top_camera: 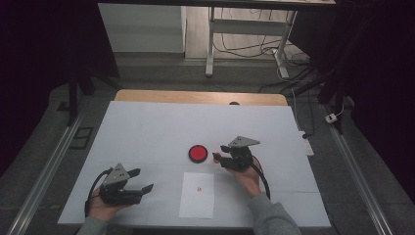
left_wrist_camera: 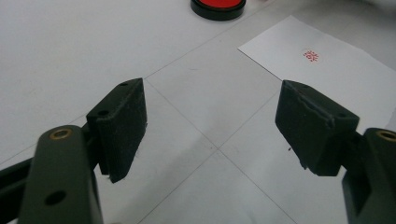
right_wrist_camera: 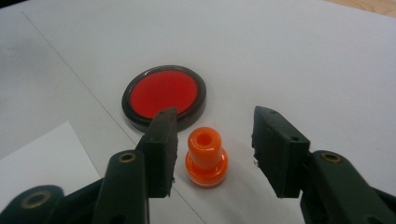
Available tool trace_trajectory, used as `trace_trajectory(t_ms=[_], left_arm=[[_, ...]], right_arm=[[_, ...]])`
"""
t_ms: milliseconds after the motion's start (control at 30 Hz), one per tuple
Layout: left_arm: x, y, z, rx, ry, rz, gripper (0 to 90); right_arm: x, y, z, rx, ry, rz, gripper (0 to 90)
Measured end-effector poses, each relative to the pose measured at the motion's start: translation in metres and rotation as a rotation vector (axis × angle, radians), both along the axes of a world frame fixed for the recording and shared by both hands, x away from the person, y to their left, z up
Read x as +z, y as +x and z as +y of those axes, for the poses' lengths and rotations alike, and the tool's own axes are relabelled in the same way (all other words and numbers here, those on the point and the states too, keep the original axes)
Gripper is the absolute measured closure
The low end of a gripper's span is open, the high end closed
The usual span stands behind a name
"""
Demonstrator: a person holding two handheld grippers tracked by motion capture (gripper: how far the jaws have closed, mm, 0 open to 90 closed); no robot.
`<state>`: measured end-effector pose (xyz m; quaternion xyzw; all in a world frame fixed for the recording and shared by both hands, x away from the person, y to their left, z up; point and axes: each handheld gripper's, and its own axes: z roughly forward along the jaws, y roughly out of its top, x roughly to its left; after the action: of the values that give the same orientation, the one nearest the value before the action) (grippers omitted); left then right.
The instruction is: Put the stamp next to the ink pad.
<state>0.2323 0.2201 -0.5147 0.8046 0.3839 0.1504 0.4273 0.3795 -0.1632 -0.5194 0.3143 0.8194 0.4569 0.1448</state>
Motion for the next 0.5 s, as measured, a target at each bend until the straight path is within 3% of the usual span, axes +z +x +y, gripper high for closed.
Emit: trace_trajectory(t_ms=[133, 500], left_arm=[[0.000, 0.001, 0.001, 0.002, -0.001, -0.001, 25.3], [-0.001, 0.002, 0.003, 0.017, 0.001, 0.003, 25.3]], right_arm=[[0.006, -0.005, -0.006, 0.007, 0.032, 0.001, 47.9], [0.020, -0.025, -0.029, 0.046, 0.025, -0.031, 46.7]])
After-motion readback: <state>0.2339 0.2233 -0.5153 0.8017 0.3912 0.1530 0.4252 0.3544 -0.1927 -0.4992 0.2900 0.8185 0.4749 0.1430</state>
